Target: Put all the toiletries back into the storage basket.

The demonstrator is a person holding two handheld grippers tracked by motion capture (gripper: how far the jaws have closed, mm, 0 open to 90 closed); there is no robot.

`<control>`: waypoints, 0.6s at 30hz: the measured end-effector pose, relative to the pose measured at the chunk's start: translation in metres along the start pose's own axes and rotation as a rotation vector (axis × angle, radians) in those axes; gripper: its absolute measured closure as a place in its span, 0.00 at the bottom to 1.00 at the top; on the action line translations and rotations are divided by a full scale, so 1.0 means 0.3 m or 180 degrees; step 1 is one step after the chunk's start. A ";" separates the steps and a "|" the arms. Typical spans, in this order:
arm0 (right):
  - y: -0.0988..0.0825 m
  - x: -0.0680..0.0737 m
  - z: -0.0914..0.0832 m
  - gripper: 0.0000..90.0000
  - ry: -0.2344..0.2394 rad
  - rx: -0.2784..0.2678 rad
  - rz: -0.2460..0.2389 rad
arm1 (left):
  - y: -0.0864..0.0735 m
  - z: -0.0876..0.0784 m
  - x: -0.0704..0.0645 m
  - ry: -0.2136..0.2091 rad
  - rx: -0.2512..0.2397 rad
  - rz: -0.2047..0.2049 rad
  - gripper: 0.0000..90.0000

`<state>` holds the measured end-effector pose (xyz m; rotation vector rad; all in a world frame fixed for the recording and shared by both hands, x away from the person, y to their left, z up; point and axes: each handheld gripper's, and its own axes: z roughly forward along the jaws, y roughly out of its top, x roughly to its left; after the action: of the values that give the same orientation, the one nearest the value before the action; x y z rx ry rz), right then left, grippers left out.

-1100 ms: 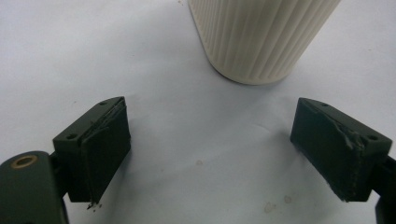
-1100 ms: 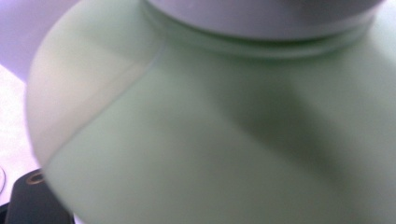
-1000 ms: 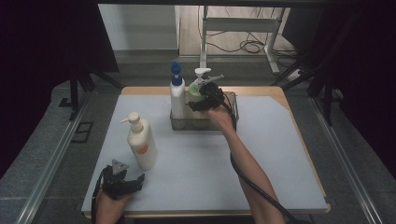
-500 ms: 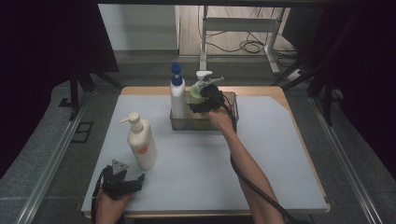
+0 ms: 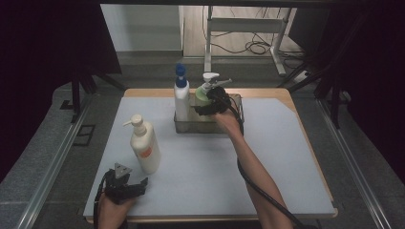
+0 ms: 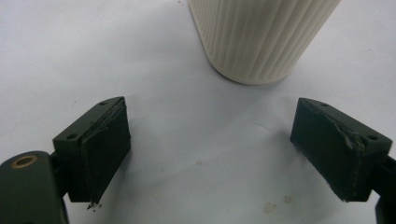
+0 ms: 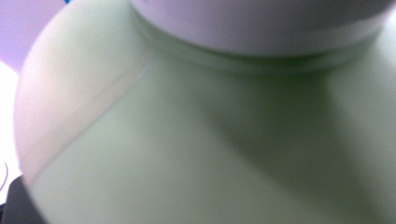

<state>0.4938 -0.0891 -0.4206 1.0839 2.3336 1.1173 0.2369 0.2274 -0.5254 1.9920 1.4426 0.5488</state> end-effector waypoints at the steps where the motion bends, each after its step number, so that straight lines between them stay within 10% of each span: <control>1: -0.001 -0.001 0.000 0.12 0.0003 -0.0005 -0.0005 | 0.000 0.000 0.000 0.0000 0.0000 0.0000 0.13; 18: -0.045 -0.036 -0.061 0.08 0.0227 -0.0017 -0.0032 | 0.000 0.001 0.000 0.0000 -0.0006 -0.0002 0.13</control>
<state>0.4837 -0.1122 -0.4195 1.0456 2.3864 1.1763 0.2369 0.2272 -0.5256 1.9899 1.4421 0.5498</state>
